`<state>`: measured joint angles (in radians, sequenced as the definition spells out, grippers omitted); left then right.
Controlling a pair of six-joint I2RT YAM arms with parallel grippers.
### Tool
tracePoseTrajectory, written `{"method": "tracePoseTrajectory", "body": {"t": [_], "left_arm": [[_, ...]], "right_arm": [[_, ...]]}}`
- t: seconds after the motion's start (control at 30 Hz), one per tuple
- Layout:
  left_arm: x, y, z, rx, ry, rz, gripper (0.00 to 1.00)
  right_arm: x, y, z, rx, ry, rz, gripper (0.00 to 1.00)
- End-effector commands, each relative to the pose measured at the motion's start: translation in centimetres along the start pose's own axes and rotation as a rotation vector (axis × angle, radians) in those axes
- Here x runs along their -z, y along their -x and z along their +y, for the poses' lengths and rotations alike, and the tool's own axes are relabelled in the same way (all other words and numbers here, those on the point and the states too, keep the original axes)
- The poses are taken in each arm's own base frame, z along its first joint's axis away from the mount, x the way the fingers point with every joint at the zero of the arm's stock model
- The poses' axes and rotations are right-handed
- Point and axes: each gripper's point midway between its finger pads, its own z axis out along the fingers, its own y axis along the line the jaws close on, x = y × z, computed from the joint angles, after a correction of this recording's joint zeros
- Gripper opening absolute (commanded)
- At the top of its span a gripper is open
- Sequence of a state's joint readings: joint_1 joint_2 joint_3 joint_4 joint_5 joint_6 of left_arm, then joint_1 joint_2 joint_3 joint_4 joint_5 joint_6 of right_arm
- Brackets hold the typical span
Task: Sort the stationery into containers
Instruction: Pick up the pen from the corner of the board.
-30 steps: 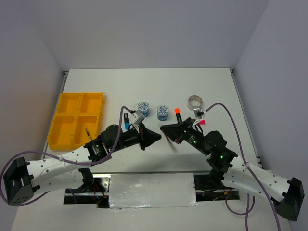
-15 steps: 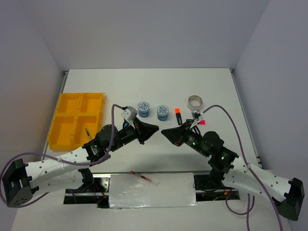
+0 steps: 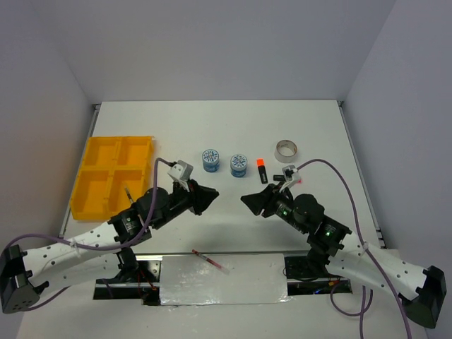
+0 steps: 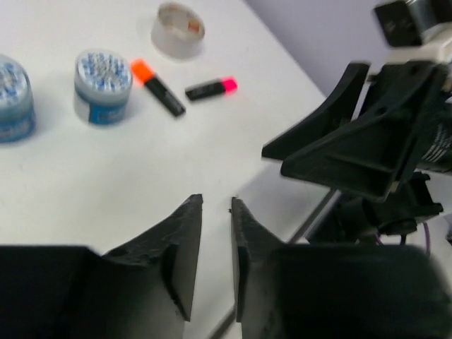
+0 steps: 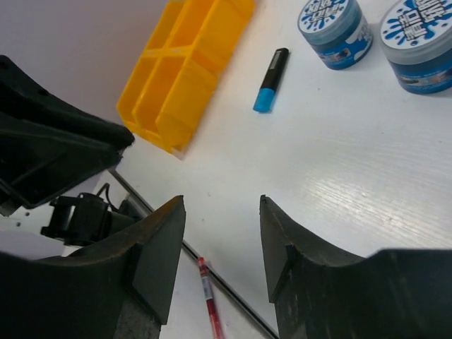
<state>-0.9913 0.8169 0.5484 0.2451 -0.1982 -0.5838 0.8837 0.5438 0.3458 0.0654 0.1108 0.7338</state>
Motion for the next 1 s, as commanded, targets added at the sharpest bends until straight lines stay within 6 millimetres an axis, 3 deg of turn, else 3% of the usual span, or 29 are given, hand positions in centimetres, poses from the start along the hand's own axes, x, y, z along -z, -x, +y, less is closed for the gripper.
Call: {"method": "tracePoseTrajectory", "body": {"t": [0.0, 0.07, 0.13, 0.27, 0.4, 0.43, 0.47, 0.5, 0.57, 0.6, 0.67, 0.7, 0.77, 0.8, 0.97], "left_arm": [[0.9, -2.4, 0.5, 0.016, 0.036, 0.145, 0.38], [1.6, -5.1, 0.9, 0.003, 0.047, 0.269, 0.6], [2.3, -6.9, 0.9, -0.007, 0.041, 0.363, 0.71], [4.7, -10.1, 1.8, -0.068, 0.087, 0.579, 0.74], [6.5, -11.0, 0.5, -0.147, 0.009, 0.668, 0.76], [6.7, -11.1, 0.1, -0.163, -0.023, 0.676, 0.92], [6.9, -11.1, -0.3, -0.175, -0.047, 0.69, 0.99], [6.9, -10.5, -1.1, -0.198, -0.087, 0.69, 0.99], [7.4, -11.2, -1.5, -0.245, -0.129, 0.768, 0.99], [7.0, -10.3, -2.5, -0.256, -0.164, 0.765, 0.99], [7.5, -12.9, -1.7, -0.289, -0.151, 0.943, 0.99], [6.8, -13.8, -1.3, -0.315, -0.091, 1.011, 0.99], [6.5, -14.7, 0.6, -0.388, 0.048, 1.063, 0.99], [6.9, -15.9, 0.1, -0.415, 0.053, 1.109, 0.99], [7.6, -18.1, -2.5, -0.463, -0.075, 1.101, 0.99]], "right_arm": [[0.6, 1.7, 0.2, 0.026, -0.026, -0.044, 0.55], [1.0, 1.6, -0.5, 0.046, -0.063, -0.031, 0.61], [1.4, 2.2, -0.1, 0.067, -0.064, -0.034, 0.65], [2.6, 2.9, 1.0, 0.17, -0.06, 0.029, 0.76], [3.7, 3.1, 2.1, 0.24, -0.01, 0.069, 0.81], [3.9, 3.0, 2.2, 0.249, -0.003, 0.076, 0.82], [4.2, 2.9, 2.7, 0.255, 0.023, 0.087, 0.83], [4.3, 3.0, 2.9, 0.264, 0.031, 0.09, 0.83], [4.7, 3.0, 3.3, 0.285, 0.052, 0.098, 0.84], [4.9, 3.1, 3.4, 0.291, 0.058, 0.098, 0.84], [5.2, 3.4, 3.7, 0.298, 0.066, 0.088, 0.84], [5.5, 3.8, 3.9, 0.303, 0.074, 0.075, 0.84], [5.8, 3.8, 4.5, 0.307, 0.103, 0.078, 0.84], [6.1, 3.9, 4.8, 0.309, 0.119, 0.07, 0.84], [6.9, 3.8, 5.2, 0.325, 0.161, 0.068, 0.85]]}}
